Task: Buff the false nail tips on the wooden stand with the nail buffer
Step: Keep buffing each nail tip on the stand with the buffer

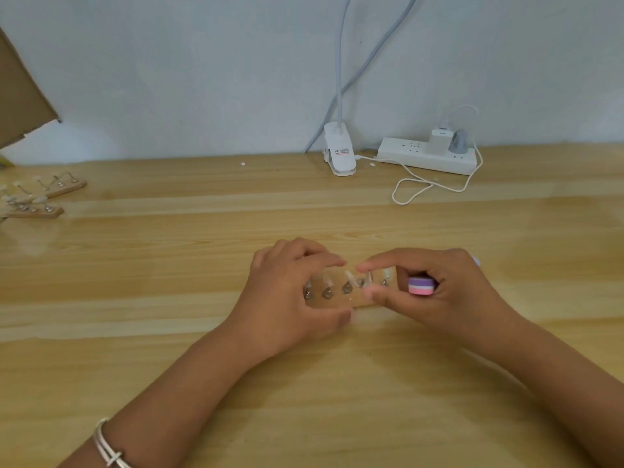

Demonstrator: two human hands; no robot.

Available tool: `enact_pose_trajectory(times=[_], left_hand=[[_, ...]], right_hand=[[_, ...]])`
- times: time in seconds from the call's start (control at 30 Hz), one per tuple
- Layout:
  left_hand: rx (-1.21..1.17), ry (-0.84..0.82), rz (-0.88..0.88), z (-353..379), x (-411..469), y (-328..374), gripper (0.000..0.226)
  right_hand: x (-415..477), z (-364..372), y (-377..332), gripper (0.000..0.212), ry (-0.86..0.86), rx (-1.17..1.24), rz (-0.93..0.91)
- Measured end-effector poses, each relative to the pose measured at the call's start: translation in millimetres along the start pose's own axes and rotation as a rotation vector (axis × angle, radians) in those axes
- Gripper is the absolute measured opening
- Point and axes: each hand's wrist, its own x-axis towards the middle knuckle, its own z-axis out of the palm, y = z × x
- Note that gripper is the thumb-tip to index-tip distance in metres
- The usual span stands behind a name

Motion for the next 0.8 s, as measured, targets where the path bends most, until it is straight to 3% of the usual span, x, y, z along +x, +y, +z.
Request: enact_pose_trajectory(times=[0.27,0.4,0.6,0.7,0.8], left_hand=[[-0.451,0.104,0.177,-3.7,-2.2,17.2,0.018],[-0.531,0.112,0.181,-1.3,-2.3,18.0,0.007],[-0.493,0.127,0.112,2.1,-3.5,11.9,0.009],[-0.422,0.163,0.130,2.5,-2.6,12.8,0.010],[-0.361,0.218,0.147,0.1,-2.0,14.2,0.013]], right_hand=[[1.1,0.6,-12.6,0.028,0.047,0.215,0.046],[-1.0,3.5,-15.1,0.041,0.095,0.116,0.024],[-4.8,3.7,-4.5,0.028,0.067,0.000,0.128],[-4.7,8.8,-2.8,0.023,0.085,-0.066,-0.022],[-5.4,12.7,-1.3,0.030,0.058,-0.136,-0.157]])
